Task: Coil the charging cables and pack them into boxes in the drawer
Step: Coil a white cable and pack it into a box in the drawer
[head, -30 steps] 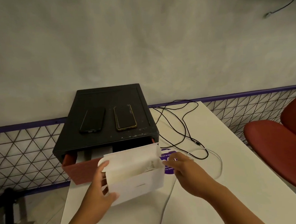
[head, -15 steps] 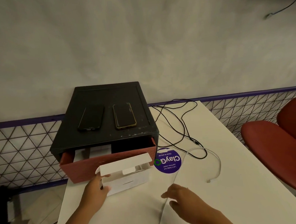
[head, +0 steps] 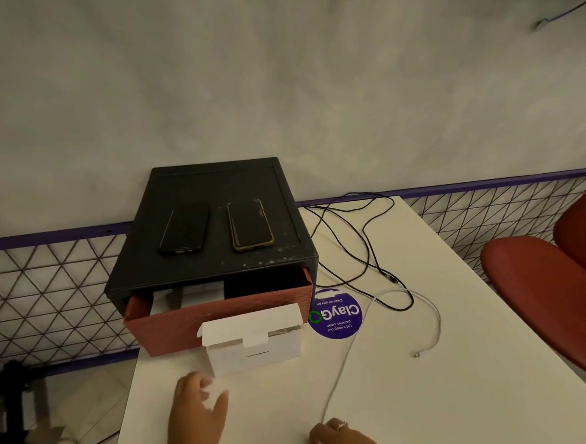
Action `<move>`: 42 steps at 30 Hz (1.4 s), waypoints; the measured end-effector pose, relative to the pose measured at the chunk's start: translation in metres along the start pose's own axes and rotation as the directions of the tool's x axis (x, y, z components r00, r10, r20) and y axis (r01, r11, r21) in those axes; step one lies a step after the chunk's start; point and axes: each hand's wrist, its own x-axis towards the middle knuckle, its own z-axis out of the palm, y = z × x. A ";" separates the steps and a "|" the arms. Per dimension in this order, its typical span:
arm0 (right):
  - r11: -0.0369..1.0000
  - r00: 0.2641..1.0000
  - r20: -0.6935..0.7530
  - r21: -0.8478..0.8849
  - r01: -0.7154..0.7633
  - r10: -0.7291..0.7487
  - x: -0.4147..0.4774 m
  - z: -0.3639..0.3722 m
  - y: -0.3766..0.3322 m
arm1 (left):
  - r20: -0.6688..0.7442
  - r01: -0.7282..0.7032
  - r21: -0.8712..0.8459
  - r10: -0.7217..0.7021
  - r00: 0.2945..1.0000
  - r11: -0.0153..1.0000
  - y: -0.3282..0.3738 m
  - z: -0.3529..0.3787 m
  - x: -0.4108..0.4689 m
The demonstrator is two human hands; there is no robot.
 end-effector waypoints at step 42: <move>0.910 0.606 -0.777 0.359 0.207 0.168 -0.013 -0.258 -0.004 | 0.347 0.362 -0.932 0.371 0.861 0.029 0.246 -0.097 0.031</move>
